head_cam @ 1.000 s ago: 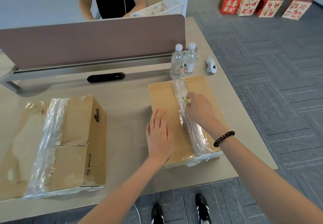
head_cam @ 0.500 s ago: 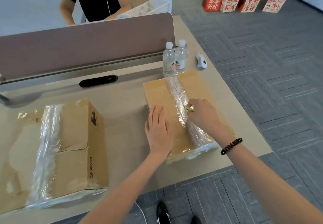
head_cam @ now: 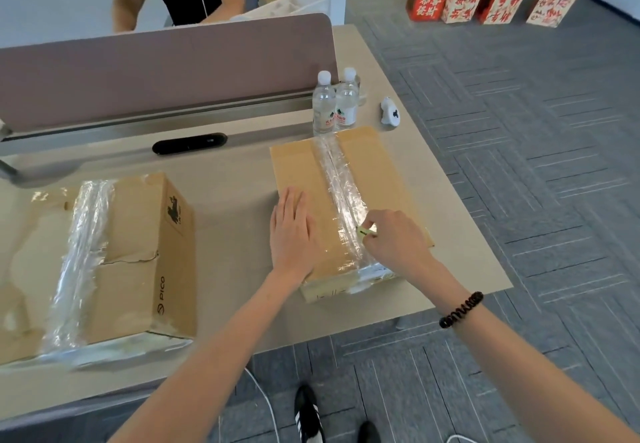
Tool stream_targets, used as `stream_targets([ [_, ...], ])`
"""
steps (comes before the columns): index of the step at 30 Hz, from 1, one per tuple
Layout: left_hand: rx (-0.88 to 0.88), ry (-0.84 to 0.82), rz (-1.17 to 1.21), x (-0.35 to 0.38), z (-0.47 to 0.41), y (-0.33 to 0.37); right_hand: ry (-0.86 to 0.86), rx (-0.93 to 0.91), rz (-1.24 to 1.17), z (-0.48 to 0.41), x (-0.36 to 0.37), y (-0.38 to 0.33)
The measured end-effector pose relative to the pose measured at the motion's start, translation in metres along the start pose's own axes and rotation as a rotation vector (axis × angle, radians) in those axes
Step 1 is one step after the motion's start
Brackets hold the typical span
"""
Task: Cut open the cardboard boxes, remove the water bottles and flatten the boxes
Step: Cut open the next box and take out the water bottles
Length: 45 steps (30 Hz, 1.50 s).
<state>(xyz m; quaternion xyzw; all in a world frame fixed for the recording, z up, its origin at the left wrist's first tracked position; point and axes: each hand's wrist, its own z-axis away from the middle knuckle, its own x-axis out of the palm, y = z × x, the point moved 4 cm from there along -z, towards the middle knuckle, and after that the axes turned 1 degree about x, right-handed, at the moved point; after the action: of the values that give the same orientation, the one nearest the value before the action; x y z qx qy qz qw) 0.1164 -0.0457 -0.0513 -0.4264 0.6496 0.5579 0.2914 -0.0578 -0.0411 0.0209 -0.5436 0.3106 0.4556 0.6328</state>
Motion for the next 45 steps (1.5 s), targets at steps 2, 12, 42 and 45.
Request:
stream_targets([
  [2,0.054,-0.033,-0.042,-0.003,0.002,0.005,-0.005,0.002,-0.014,0.007,0.001,0.005],
  [12,0.34,-0.203,-0.208,-0.011,0.06,0.019,-0.057,-0.015,-0.088,0.032,0.004,0.023],
  [42,0.196,-0.394,-0.343,-0.029,0.065,0.031,0.342,-0.225,0.009,0.098,0.019,0.071],
  [45,0.17,-0.346,-0.373,-0.031,0.067,0.03,0.356,-0.264,0.077,0.092,0.026,0.072],
])
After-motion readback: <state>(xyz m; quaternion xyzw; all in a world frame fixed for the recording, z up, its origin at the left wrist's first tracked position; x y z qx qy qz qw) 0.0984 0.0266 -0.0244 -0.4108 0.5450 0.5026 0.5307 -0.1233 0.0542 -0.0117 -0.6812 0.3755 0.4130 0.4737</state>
